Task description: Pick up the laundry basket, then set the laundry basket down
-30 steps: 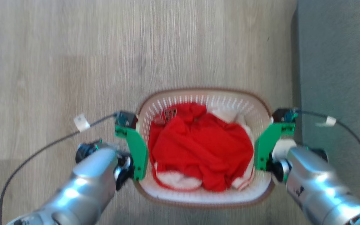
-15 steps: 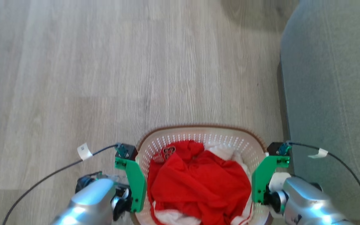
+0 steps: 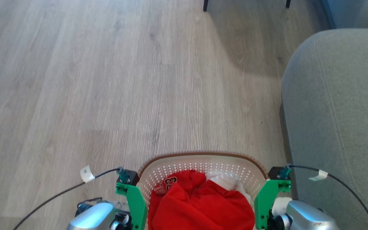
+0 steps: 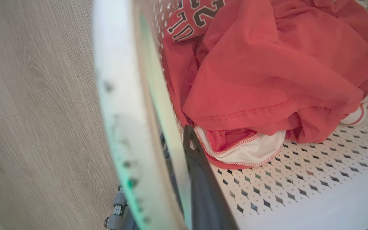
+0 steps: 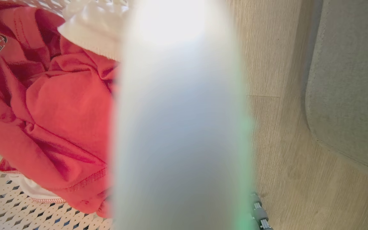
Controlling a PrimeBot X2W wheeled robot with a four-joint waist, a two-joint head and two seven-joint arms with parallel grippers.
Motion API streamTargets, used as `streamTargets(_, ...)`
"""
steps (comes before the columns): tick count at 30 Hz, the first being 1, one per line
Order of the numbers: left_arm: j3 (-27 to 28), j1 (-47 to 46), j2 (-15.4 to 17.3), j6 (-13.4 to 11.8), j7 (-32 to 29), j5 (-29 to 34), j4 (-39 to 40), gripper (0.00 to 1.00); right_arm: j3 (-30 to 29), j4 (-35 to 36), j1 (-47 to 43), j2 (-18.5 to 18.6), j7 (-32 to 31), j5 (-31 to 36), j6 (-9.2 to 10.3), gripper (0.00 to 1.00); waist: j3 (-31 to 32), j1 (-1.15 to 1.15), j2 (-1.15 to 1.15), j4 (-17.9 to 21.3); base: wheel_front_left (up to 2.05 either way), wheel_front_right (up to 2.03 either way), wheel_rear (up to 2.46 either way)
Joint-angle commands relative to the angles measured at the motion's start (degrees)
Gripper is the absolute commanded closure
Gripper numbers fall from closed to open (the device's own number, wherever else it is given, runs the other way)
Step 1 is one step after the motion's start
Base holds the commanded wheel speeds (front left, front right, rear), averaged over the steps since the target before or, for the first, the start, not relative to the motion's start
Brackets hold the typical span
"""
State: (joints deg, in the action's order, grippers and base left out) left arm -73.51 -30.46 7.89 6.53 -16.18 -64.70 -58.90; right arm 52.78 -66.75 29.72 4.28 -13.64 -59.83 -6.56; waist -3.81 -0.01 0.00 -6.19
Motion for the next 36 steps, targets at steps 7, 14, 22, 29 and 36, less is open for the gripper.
streamTargets(7, 0.16, -0.86, 0.89, 0.96, -0.65, 0.15, 2.20, 1.00, 3.25, 3.14, -0.23, -1.40, -0.10, -2.21, -0.92, 1.00, 2.10, 0.01, 0.00, -0.53, 0.00, 0.00, 0.00)
streamTargets(14, 0.15, -0.92, 0.66, 0.96, -0.23, 0.13, 1.89, 1.00, 4.88, 2.98, 0.50, -1.40, 0.20, -3.83, -0.92, 1.00, 2.28, 0.01, 0.00, -0.64, 0.00, 0.00, 0.00)
streamTargets(22, 0.15, -1.40, 0.53, 0.96, 0.00, -0.16, 1.51, 1.00, 6.26, 2.29, 1.63, -1.40, 0.95, -5.37, -0.92, 1.00, 2.06, 0.01, 0.00, -0.25, 0.00, 0.00, 0.00)
streamTargets(29, 0.15, -2.39, 0.39, 0.96, 1.13, 0.09, 1.13, 1.00, 7.30, 1.76, 2.74, -1.40, 1.62, -6.53, -0.92, 1.00, 1.64, 0.01, 0.00, -0.15, 0.00, 0.00, 0.00)
streamTargets(36, 0.15, -2.65, 0.11, 0.96, 1.25, -0.09, 0.74, 1.00, 8.40, 1.45, 3.48, -1.40, 2.17, -7.54, -0.92, 1.00, 1.47, 0.01, 0.00, -0.04, 0.00, 0.00, 0.00)
